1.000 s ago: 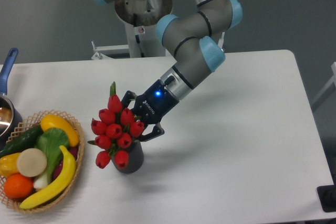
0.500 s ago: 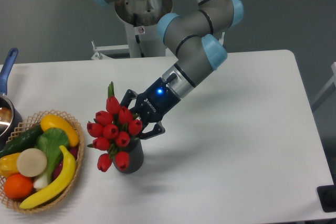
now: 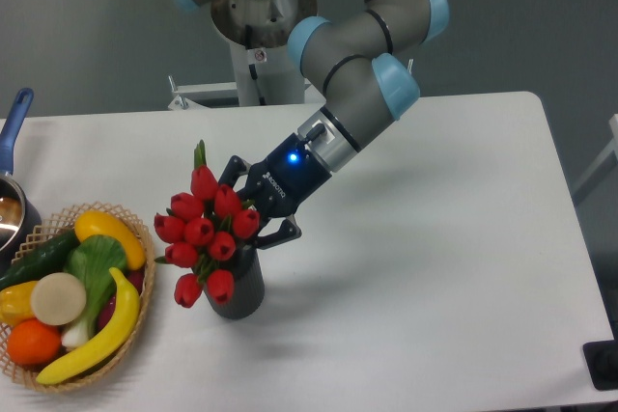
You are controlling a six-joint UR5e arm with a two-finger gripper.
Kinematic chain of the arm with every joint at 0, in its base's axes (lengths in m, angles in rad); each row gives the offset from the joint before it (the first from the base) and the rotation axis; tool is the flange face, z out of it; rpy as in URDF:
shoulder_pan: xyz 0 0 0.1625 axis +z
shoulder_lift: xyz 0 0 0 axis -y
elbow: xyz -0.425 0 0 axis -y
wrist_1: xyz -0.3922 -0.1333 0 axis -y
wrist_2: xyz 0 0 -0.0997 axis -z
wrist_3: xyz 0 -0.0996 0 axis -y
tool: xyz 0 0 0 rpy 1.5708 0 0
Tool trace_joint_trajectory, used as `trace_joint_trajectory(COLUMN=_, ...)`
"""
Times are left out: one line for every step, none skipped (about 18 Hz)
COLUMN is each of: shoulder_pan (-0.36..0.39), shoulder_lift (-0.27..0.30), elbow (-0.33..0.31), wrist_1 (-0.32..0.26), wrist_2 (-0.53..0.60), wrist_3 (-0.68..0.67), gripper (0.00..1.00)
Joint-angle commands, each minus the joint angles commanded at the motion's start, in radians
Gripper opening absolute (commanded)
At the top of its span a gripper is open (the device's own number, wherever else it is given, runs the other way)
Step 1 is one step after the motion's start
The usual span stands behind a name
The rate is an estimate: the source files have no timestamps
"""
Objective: Pick up the flowers from the vase
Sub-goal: 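Close the gripper on the tulip stems, then lift the gripped tulips up and out of the grey vase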
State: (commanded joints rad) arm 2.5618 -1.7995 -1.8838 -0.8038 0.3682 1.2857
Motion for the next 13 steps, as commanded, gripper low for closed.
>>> trace_joint_trajectory(shoulder_pan=0.002, shoulder_lift=0.009, elbow=0.006, wrist_1=0.000, wrist_2=-0.011, wrist_3=-0.028, gripper=0.45)
trace_joint_trajectory(shoulder_pan=0.002, shoulder_lift=0.014, elbow=0.011, wrist_1=0.000, wrist_2=-0.024, wrist_3=-0.042, gripper=0.45)
trace_joint_trajectory(shoulder_pan=0.002, shoulder_lift=0.020, elbow=0.014, wrist_1=0.000, wrist_2=-0.035, wrist_3=-0.045, gripper=0.45)
trace_joint_trajectory(shoulder_pan=0.005, shoulder_lift=0.025, elbow=0.017, wrist_1=0.000, wrist_2=-0.040, wrist_3=-0.046, gripper=0.45)
trace_joint_trajectory(shoulder_pan=0.008, shoulder_lift=0.028, elbow=0.018, wrist_1=0.000, wrist_2=-0.041, wrist_3=-0.048, gripper=0.45)
trace_joint_trajectory(shoulder_pan=0.009, shoulder_lift=0.031, elbow=0.023, wrist_1=0.000, wrist_2=-0.043, wrist_3=-0.058, gripper=0.45)
trace_joint_trajectory(shoulder_pan=0.009, shoulder_lift=0.037, elbow=0.031, wrist_1=0.000, wrist_2=-0.045, wrist_3=-0.077, gripper=0.45)
trace_joint_trajectory(shoulder_pan=0.011, shoulder_lift=0.040, elbow=0.038, wrist_1=0.000, wrist_2=-0.049, wrist_3=-0.095, gripper=0.45)
trace_joint_trajectory(shoulder_pan=0.017, shoulder_lift=0.042, elbow=0.049, wrist_1=0.000, wrist_2=-0.055, wrist_3=-0.109, gripper=0.45)
trace_joint_trajectory(shoulder_pan=0.021, shoulder_lift=0.042, elbow=0.058, wrist_1=0.000, wrist_2=-0.058, wrist_3=-0.121, gripper=0.45)
trace_joint_trajectory(shoulder_pan=0.023, shoulder_lift=0.042, elbow=0.066, wrist_1=0.000, wrist_2=-0.060, wrist_3=-0.132, gripper=0.45)
trace_joint_trajectory(shoulder_pan=0.023, shoulder_lift=0.043, elbow=0.075, wrist_1=0.000, wrist_2=-0.060, wrist_3=-0.144, gripper=0.45)
trace_joint_trajectory(shoulder_pan=0.023, shoulder_lift=0.046, elbow=0.083, wrist_1=0.000, wrist_2=-0.061, wrist_3=-0.157, gripper=0.45)
